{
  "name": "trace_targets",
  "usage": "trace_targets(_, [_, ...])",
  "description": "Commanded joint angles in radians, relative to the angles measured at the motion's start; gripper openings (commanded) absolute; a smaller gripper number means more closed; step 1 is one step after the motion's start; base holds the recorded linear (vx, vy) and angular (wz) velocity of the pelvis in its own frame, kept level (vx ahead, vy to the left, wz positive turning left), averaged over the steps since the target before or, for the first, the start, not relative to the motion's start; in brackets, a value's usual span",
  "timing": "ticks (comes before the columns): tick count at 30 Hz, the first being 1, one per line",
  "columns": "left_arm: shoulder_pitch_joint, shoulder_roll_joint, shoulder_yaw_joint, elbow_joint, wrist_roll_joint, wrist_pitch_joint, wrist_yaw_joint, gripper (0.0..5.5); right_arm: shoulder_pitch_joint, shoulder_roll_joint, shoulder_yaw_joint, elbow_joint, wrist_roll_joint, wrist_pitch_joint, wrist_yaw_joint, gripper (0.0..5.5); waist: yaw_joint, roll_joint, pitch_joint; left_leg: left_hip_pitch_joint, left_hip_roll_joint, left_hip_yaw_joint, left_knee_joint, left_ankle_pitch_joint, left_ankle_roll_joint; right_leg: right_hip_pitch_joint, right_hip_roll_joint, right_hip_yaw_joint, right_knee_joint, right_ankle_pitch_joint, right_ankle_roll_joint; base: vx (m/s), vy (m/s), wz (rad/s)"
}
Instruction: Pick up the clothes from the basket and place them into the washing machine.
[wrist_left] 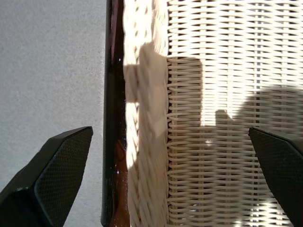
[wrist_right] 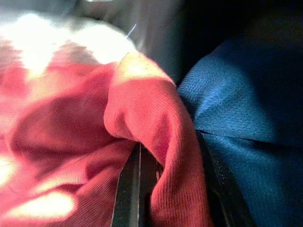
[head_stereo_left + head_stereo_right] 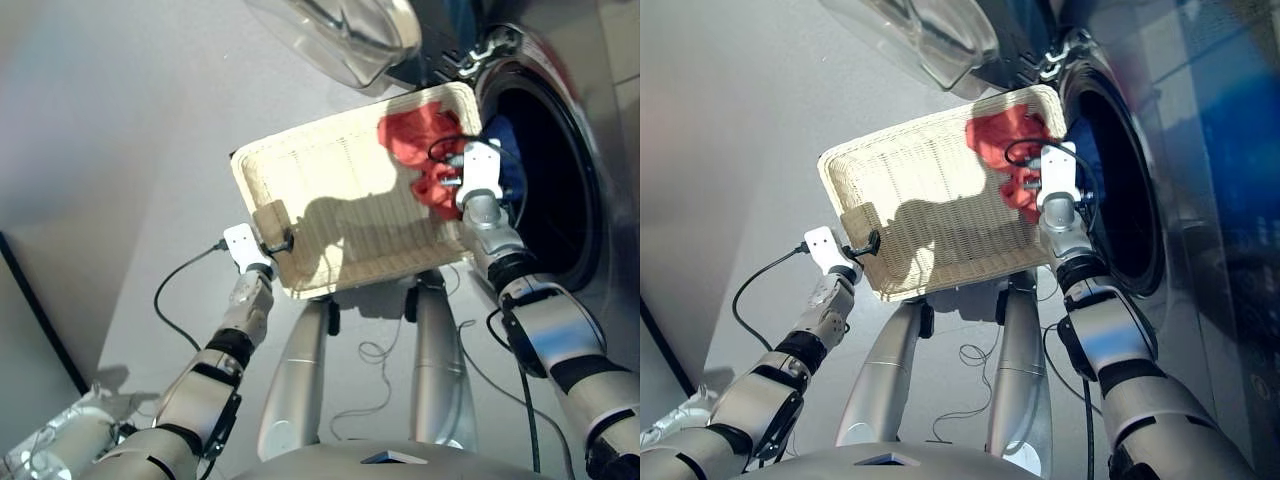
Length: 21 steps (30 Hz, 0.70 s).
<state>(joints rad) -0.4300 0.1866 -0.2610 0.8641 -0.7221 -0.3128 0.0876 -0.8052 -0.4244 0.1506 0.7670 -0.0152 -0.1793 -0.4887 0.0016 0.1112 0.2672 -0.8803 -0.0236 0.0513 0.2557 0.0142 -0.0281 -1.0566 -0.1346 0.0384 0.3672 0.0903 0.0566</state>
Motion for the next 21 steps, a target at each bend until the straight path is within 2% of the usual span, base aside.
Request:
trace_targets(1, [0.025,0.012,0.024,-0.050,0.053,-0.070,0.021,5.50,-0.050,-0.116,-0.027,-0.097,-0.190,-0.032,-0.197,0.00,-0.021,0.067,-0.008,0.005,0.000,-0.003,0.060,-0.061,0.008,0.067,-0.021,0.001,-0.016,-0.030,0.069,-0.037,0.073,-0.127])
trace_targets(5, [0.032,0.022,0.001,-0.081,0.051,-0.085,0.010,5.50,-0.100,-0.177,-0.094,-0.038,-0.239,0.008,-0.313,0.00,-0.007,0.109,-0.008,-0.006,-0.011,0.010,0.065,-0.064,0.012,0.038,-0.029,0.022,0.001,-0.032,0.075,-0.036,0.086,-0.020])
trace_targets(6, [0.036,0.022,-0.005,-0.081,0.042,-0.090,0.010,5.50,-0.126,-0.195,-0.146,0.008,-0.202,0.011,-0.387,0.00,0.001,0.129,-0.009,-0.013,-0.015,0.014,0.069,-0.066,0.015,0.022,-0.033,0.034,0.009,-0.033,0.078,-0.019,0.075,0.013])
trace_targets(7, [0.035,0.022,-0.006,-0.080,0.042,-0.090,0.010,5.50,-0.127,-0.195,-0.146,0.009,-0.202,0.010,-0.388,0.00,0.002,0.128,-0.011,-0.015,-0.015,0.015,0.070,-0.067,0.015,0.019,-0.033,0.035,0.010,-0.033,0.079,-0.017,0.080,-0.030])
trace_targets(9, [0.042,0.026,-0.022,-0.088,0.029,-0.092,0.010,5.50,-0.163,-0.206,-0.240,0.061,-0.061,-0.025,-0.444,0.00,0.013,0.167,-0.009,-0.037,-0.025,0.016,0.078,-0.069,0.020,-0.019,-0.044,0.055,0.037,-0.043,0.083,-0.013,0.070,-0.120])
trace_targets(10, [0.042,0.026,-0.023,-0.088,0.029,-0.092,0.010,5.50,-0.163,-0.208,-0.240,0.063,-0.060,-0.026,-0.443,0.00,0.015,0.166,-0.012,-0.040,-0.025,0.017,0.079,-0.069,0.020,-0.024,-0.045,0.056,0.040,-0.045,0.084,-0.011,0.070,-0.018])
trace_targets(13, [0.045,0.023,-0.061,-0.089,0.015,-0.091,0.005,5.50,-0.244,-0.230,-0.351,0.100,0.172,-0.125,-0.488,0.00,0.029,0.211,-0.013,-0.082,-0.038,0.021,0.103,-0.077,0.026,-0.084,-0.058,0.087,0.096,-0.065,0.086,-0.010,0.073,0.101])
trace_targets(14, [0.043,0.023,-0.063,-0.089,0.015,-0.090,0.006,5.50,-0.245,-0.235,-0.351,0.106,0.177,-0.129,-0.484,0.00,0.031,0.209,-0.016,-0.088,-0.039,0.022,0.107,-0.079,0.027,-0.092,-0.059,0.089,0.102,-0.068,0.086,0.000,0.000,0.000])
trace_targets(15, [0.049,0.024,-0.084,-0.095,0.005,-0.085,0.000,5.50,-0.288,-0.257,-0.382,0.123,0.267,-0.158,-0.512,0.00,0.039,0.231,-0.021,-0.105,-0.043,0.020,0.126,-0.087,0.029,-0.114,-0.068,0.100,0.136,-0.084,0.086,0.121,0.035,0.193])
trace_targets(16, [0.052,0.027,-0.091,-0.099,0.004,-0.082,-0.005,5.50,-0.302,-0.273,-0.374,0.120,0.290,-0.171,-0.495,0.00,0.047,0.236,-0.031,-0.110,-0.049,0.009,0.138,-0.107,0.027,-0.124,-0.069,0.114,0.164,-0.112,0.090,0.121,0.034,0.253])
trace_targets(17, [0.051,0.025,-0.091,-0.100,0.004,-0.082,-0.005,5.50,-0.305,-0.279,-0.371,0.125,0.297,-0.173,-0.489,0.00,0.047,0.237,-0.035,-0.118,-0.051,0.010,0.145,-0.111,0.027,-0.134,-0.071,0.117,0.175,-0.118,0.090,0.016,0.028,0.295])
trace_targets(18, [0.056,0.026,-0.097,-0.103,0.005,-0.079,-0.010,5.50,-0.309,-0.292,-0.362,0.115,0.309,-0.177,-0.467,0.00,0.044,0.242,-0.029,-0.134,-0.052,0.022,0.155,-0.095,0.031,-0.151,-0.078,0.115,0.184,-0.096,0.084,0.027,0.022,0.262])
trace_targets(19, [0.057,0.025,-0.096,-0.105,0.003,-0.076,-0.012,5.50,-0.317,-0.300,-0.356,0.096,0.334,-0.200,-0.446,0.00,0.051,0.246,-0.039,-0.133,-0.059,0.013,0.171,-0.123,0.029,-0.156,-0.076,0.130,0.207,-0.127,0.089,0.032,0.035,0.177])
trace_targets(21, [0.057,0.020,-0.100,-0.093,-0.005,-0.073,-0.004,5.50,-0.357,-0.297,-0.360,0.085,0.406,-0.252,-0.446,0.00,0.058,0.252,-0.047,-0.148,-0.067,0.015,0.189,-0.129,0.030,-0.173,-0.081,0.141,0.236,-0.133,0.088,0.073,0.007,0.049])
